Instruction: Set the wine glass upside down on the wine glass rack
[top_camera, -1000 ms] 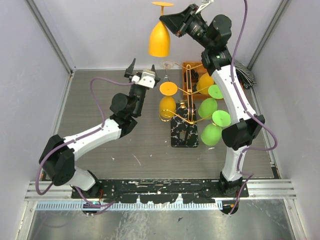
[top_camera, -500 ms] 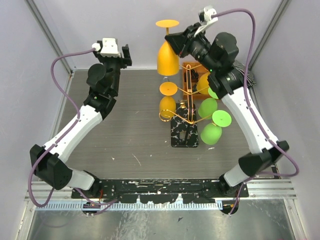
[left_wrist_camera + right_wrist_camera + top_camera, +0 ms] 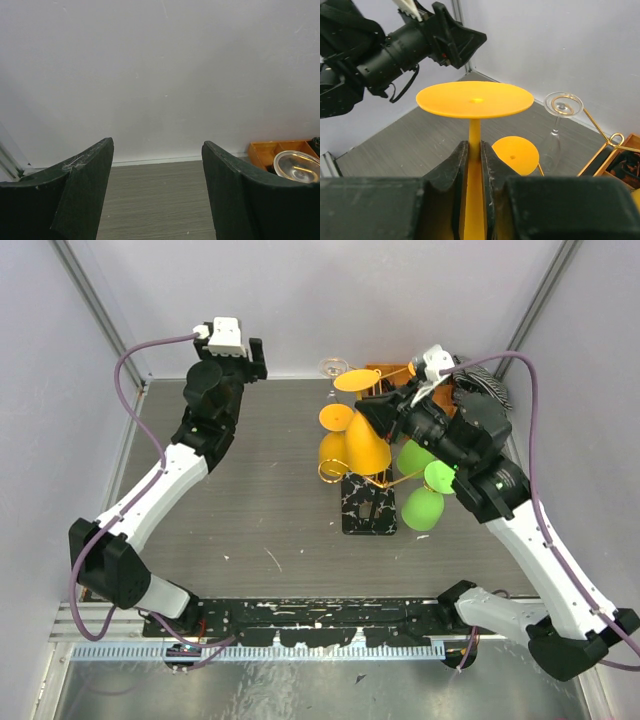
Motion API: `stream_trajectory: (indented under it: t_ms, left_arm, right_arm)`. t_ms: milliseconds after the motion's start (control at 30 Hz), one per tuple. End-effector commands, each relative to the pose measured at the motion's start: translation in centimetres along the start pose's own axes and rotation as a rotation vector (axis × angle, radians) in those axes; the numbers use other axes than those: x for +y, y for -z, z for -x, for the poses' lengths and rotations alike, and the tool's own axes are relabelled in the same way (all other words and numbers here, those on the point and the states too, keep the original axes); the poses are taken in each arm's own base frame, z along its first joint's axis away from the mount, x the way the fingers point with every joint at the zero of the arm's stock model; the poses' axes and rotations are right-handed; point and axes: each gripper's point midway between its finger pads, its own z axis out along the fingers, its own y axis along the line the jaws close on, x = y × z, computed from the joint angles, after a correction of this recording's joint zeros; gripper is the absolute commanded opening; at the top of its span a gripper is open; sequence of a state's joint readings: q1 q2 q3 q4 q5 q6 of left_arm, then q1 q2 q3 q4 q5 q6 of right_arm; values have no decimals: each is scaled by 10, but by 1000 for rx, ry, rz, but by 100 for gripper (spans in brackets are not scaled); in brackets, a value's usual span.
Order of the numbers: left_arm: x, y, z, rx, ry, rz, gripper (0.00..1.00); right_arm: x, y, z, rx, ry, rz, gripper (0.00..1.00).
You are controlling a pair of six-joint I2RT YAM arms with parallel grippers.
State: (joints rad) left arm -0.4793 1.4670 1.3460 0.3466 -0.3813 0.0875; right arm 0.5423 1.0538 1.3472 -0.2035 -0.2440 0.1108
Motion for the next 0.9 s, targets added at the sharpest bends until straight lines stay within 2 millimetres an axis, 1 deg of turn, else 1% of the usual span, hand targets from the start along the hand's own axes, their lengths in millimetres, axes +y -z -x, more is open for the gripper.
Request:
stream_trajectory:
  t_ms: [0,133,300,433,533,667,867]
  left_arm:
    - [-2,-5,2,-16,27,-3,77]
    - [-1,-5,0,-14,31,-2,77]
    - [-1,-3,-2,-9,33,0,77]
    - [1,-2,-2,-9,33,4,77]
    - [0,-2,-2,-7,35,2,77]
    - [-1,-2,-3,-5,43,-1,76]
    - [0,-1,-5,1,43,2,76]
  right_arm:
    - [23,20,28,-86,41,87,1]
    - [35,28,25,-53,19,144,1]
    - [47,39,11,15,-21,195,1]
    - [56,53,7,48,-37,228,1]
    - [62,60,0,79,-55,259,1]
    - [67,66,-16,126,-91,284,1]
    - [59,69,-50,171,-125,244,1]
